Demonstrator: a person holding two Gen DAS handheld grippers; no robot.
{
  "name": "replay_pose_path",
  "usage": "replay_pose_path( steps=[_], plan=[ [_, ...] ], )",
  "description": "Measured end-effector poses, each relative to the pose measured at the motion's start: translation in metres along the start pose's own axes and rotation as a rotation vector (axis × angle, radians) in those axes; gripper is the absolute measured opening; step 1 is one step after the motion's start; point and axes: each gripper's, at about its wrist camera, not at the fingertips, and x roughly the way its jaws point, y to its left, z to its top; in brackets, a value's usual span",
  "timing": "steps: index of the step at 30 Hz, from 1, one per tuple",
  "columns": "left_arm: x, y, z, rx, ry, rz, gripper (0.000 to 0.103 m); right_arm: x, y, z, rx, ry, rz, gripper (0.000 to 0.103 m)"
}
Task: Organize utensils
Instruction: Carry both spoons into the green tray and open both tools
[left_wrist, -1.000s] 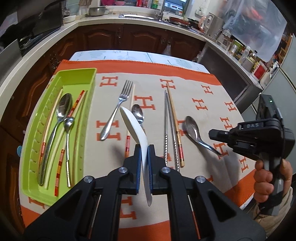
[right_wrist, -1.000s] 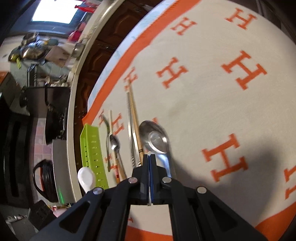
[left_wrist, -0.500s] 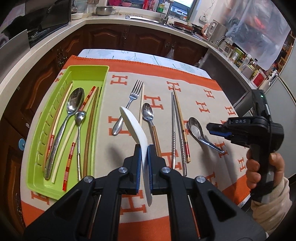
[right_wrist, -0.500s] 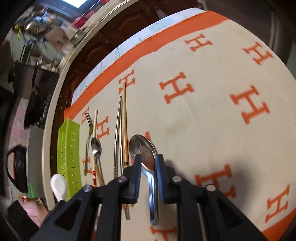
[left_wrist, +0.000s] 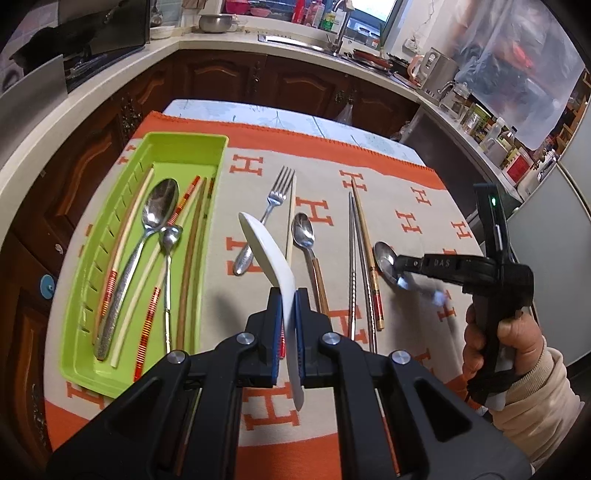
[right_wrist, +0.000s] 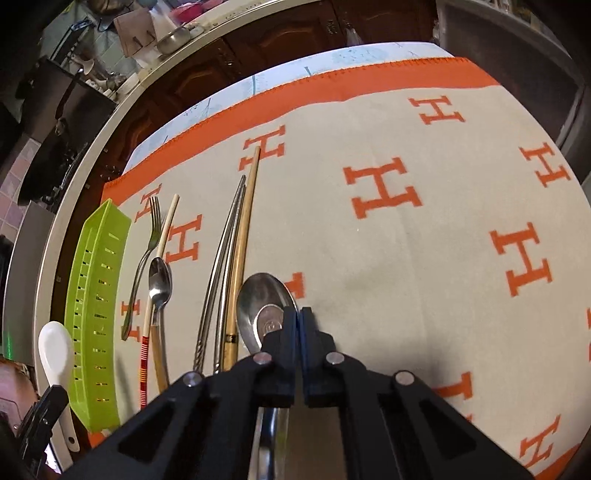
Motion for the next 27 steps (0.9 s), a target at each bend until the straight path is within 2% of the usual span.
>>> replay_pose_path(
  steps=[3,10,16,20,24,27],
  plan=[
    [-0.008,0.005,0.004,-0.008,-0.021,0.007,0.004,-0.01,0.0,-0.002,0.032,-0.013,0.031,0.0],
    [-0.034,0.028,0.016,-0.028,-0.082,0.046,0.004,-0.051,0.032,-0.002,-0.008,-0.094,0.13,0.0],
    [-0.042,0.056,0.027,-0.021,-0.08,0.095,0.004,-0.081,0.097,-0.002,-0.085,-0.103,0.251,0.0],
    [-0.035,0.078,0.036,0.021,-0.053,0.129,0.004,-0.074,0.147,-0.002,-0.129,-0.069,0.288,0.0],
    [-0.019,0.099,0.038,0.057,-0.008,0.117,0.004,-0.049,0.193,-0.006,-0.171,-0.04,0.267,0.0],
    [-0.003,0.11,0.034,0.073,0.048,0.108,0.004,-0.023,0.213,-0.009,-0.184,-0.007,0.231,0.001]
  ],
)
